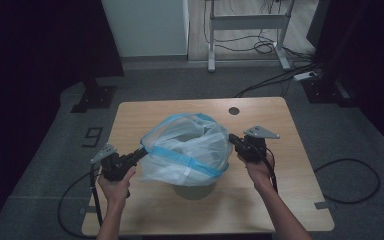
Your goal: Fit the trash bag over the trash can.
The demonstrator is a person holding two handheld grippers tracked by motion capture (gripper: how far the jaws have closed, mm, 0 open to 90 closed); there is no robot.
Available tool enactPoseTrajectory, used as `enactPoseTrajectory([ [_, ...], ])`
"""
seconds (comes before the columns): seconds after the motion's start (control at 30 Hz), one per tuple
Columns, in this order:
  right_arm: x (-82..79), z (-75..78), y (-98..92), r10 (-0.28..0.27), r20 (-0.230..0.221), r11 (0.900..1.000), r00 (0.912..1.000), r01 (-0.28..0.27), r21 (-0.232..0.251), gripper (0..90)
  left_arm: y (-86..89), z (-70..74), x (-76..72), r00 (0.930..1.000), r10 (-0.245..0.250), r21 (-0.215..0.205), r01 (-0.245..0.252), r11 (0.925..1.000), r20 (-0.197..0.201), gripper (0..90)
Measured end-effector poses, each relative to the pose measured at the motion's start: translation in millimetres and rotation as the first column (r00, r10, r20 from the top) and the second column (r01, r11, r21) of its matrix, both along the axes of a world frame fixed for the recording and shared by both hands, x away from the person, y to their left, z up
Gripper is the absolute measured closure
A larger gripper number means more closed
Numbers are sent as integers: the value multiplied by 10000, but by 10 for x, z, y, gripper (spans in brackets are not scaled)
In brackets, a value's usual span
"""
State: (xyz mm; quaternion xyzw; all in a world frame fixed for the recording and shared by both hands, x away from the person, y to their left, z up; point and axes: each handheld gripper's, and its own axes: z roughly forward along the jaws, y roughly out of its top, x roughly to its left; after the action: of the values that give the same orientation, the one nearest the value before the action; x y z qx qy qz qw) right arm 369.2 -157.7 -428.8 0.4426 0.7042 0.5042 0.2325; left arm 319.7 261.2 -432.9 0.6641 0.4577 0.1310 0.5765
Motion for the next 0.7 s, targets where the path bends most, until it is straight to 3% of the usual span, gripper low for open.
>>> enactPoseTrajectory([
  [0.3,-24,-214,-26,215,-531,9997,9984,-209,110,891,25,-109,-40,9996,-30,197,35,9998,-263,890],
  [0.6,-67,-276,-65,360,-622,9992,9974,-350,180,888,17,-152,-56,9989,-112,343,127,9993,-449,889],
  [0.7,-122,-235,-136,-92,-281,9994,9996,101,330,759,39,-133,-80,9995,-96,222,103,9997,-307,886],
])
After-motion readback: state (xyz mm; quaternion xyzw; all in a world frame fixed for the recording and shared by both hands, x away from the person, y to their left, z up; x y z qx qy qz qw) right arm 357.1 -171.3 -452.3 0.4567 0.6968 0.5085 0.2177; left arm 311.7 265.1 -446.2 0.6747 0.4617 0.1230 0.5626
